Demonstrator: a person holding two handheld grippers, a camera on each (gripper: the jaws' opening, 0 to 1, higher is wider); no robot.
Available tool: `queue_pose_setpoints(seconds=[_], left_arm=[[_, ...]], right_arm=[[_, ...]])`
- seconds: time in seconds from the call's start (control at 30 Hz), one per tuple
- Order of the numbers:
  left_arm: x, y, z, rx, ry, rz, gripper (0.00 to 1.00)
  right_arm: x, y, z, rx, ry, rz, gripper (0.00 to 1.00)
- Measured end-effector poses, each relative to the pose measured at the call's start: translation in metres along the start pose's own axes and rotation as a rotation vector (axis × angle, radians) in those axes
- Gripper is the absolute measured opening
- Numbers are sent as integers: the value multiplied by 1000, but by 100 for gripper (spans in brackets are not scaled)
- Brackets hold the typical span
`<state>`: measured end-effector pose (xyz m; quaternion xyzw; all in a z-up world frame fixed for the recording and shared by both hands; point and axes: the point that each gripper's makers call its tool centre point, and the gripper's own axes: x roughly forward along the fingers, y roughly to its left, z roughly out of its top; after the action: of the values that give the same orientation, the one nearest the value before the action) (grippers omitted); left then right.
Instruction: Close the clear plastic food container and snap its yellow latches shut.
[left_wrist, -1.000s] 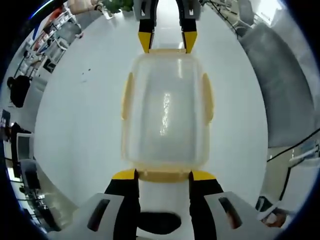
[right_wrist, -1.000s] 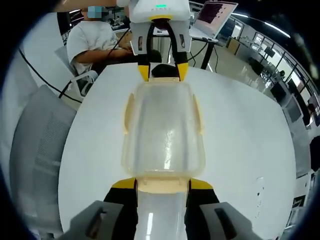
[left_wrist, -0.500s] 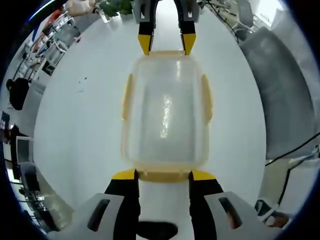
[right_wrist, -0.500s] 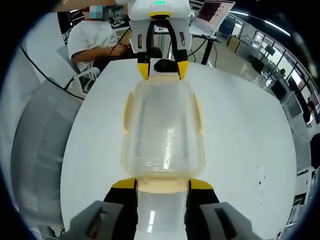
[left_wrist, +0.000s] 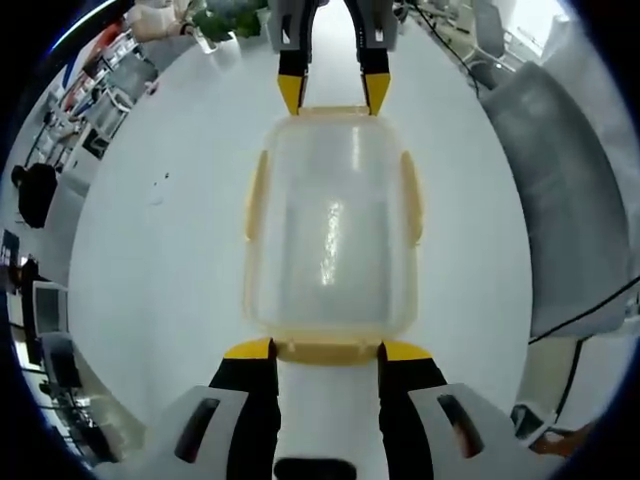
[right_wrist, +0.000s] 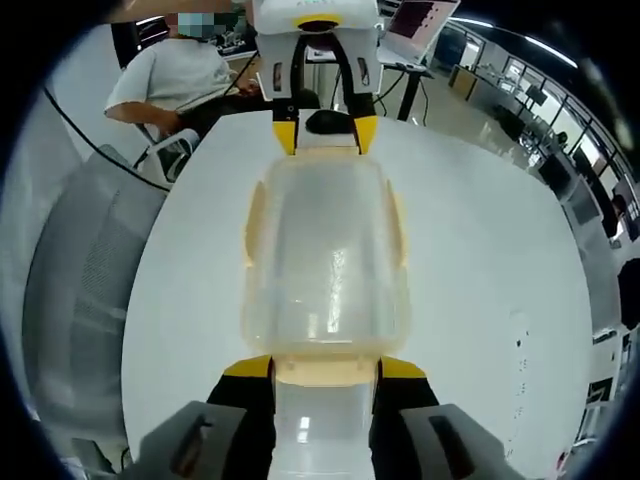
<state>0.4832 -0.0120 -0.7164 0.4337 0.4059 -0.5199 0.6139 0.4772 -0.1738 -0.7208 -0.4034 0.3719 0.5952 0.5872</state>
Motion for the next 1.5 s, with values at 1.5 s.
queue_pose_setpoints(seconds=[1.5], left_arm=[[21, -8, 71, 15, -34, -17, 35]], right_arm=[[-26, 7, -70, 21, 27, 5, 34]])
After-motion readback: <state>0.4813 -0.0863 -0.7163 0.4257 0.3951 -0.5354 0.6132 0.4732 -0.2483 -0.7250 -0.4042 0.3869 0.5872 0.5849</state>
